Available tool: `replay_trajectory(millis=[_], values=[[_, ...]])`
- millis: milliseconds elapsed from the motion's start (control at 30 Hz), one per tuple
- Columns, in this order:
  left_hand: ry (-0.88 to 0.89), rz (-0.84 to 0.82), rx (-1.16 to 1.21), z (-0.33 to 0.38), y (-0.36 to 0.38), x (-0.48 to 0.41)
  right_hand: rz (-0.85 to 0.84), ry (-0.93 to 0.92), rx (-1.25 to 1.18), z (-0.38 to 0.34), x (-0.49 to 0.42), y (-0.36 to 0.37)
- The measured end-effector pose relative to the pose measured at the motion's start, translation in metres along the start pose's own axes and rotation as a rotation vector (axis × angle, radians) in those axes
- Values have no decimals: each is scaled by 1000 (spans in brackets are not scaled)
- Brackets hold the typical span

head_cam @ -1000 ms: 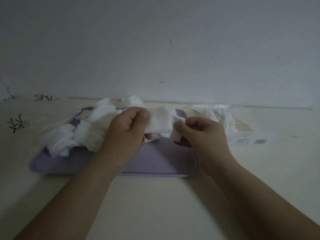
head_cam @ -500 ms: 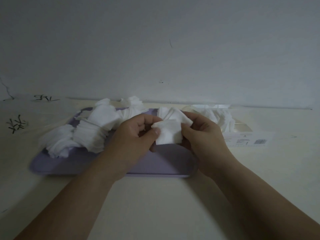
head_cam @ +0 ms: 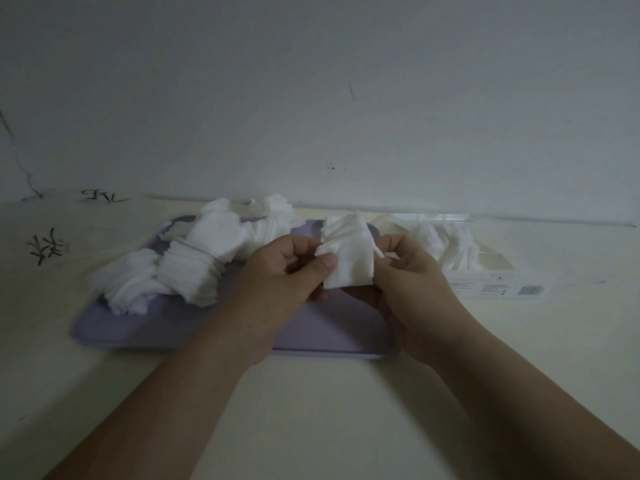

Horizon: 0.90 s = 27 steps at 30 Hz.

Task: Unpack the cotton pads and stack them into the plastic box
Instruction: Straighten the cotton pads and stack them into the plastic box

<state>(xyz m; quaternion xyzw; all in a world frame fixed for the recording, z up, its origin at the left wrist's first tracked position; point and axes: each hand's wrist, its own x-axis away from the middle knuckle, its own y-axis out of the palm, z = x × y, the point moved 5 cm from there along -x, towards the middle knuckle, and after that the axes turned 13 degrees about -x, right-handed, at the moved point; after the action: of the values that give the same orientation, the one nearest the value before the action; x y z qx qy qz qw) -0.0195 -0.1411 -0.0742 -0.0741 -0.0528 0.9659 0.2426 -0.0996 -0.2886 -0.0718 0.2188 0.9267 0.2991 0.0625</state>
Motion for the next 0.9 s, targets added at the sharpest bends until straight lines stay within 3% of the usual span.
replay_trajectory(millis=[633, 900], values=[[90, 122, -68, 12, -11, 2, -215, 148, -37, 0, 2, 11], [149, 138, -217, 16, -9, 6, -111, 91, -2, 1, 2, 4]])
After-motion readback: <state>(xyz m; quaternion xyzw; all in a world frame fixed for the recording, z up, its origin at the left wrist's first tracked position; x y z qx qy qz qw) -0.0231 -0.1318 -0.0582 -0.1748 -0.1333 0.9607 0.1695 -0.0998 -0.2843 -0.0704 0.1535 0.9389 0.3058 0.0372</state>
